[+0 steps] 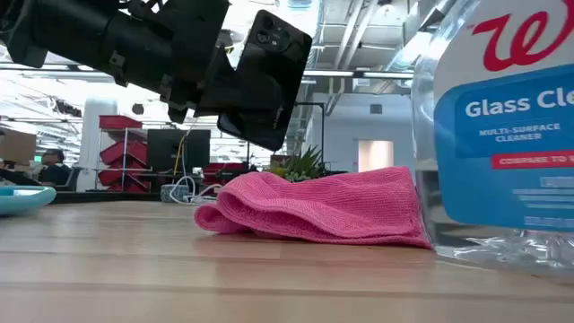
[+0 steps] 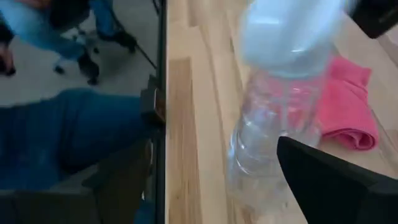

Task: Apply microfiber cloth
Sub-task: Spray the back of the cellphone using the spray bottle

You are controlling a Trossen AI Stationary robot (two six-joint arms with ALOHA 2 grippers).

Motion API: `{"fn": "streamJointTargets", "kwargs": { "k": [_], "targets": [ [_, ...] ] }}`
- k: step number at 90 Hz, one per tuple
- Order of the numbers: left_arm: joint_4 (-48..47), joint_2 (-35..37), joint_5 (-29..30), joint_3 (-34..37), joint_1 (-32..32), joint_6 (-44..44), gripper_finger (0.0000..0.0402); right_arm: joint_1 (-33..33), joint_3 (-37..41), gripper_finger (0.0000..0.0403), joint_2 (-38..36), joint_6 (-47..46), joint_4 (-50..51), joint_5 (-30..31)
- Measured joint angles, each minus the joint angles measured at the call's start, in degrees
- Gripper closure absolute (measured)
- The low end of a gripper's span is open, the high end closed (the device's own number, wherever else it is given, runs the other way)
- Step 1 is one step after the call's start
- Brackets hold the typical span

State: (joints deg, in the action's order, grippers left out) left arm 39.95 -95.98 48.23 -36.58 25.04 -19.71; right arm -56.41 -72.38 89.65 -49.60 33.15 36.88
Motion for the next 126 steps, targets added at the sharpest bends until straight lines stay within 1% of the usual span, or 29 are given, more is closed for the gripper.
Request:
{"fn": "streamJointTargets", "kwargs": {
  "k": [12,26,35,42,47,55,67,75,88,100,108,126],
  "targets": [
    [-0.05,0.00,-0.02,0.00,0.00,-0.06,0.0393,-1.61,0.00,0.0085,-0.78,0.14,2.03,1.93],
    [-0.15,0.00,-0.06,0.00,0.00,-0.22,0.0393,-3.35,0.05,0.0091,-1.91,0.15,7.73,8.93],
    [-0.14,0.00,-0.07,0.00,0.00,-0.26,0.0393,-3.94,2.17,0.0092,-3.20,1.37,9.52,13.70],
    [-0.10,0.00,-0.10,0.00,0.00,-0.27,0.0393,-2.96,4.99,0.0092,-5.61,1.56,9.50,13.84],
    [-0.02,0.00,-0.10,0.00,-0.01,-0.27,0.0393,-1.94,7.69,0.0092,-7.85,2.54,7.53,13.26],
    [0.30,0.00,-0.18,0.00,-0.29,-0.15,0.0393,0.41,12.61,0.0092,-11.96,8.34,0.72,9.68],
    [0.30,0.00,-1.55,0.00,-0.99,-0.33,0.0393,5.96,20.19,0.0092,-18.26,23.12,-17.76,0.06],
    [0.35,0.00,-1.55,0.00,-1.39,-0.60,0.0393,9.36,23.43,0.0092,-19.84,32.01,-25.24,-5.44],
    [0.73,0.00,-1.59,0.00,-2.03,-1.42,0.0393,15.07,24.26,0.0089,-20.14,36.35,-26.88,-15.91],
    [0.91,0.00,-2.90,-0.13,-2.67,-2.64,0.0393,19.14,24.26,0.0073,-19.29,40.41,-28.00,-24.10],
    [1.00,-0.02,-3.15,-1.82,-2.67,-0.20,0.0393,20.88,24.26,0.0061,-19.02,41.93,-28.73,-26.61],
    [-1.08,-0.02,-3.76,-6.34,-2.62,6.32,0.0393,22.69,24.24,0.0042,-19.08,44.09,-30.87,-26.88]
  ]
}}
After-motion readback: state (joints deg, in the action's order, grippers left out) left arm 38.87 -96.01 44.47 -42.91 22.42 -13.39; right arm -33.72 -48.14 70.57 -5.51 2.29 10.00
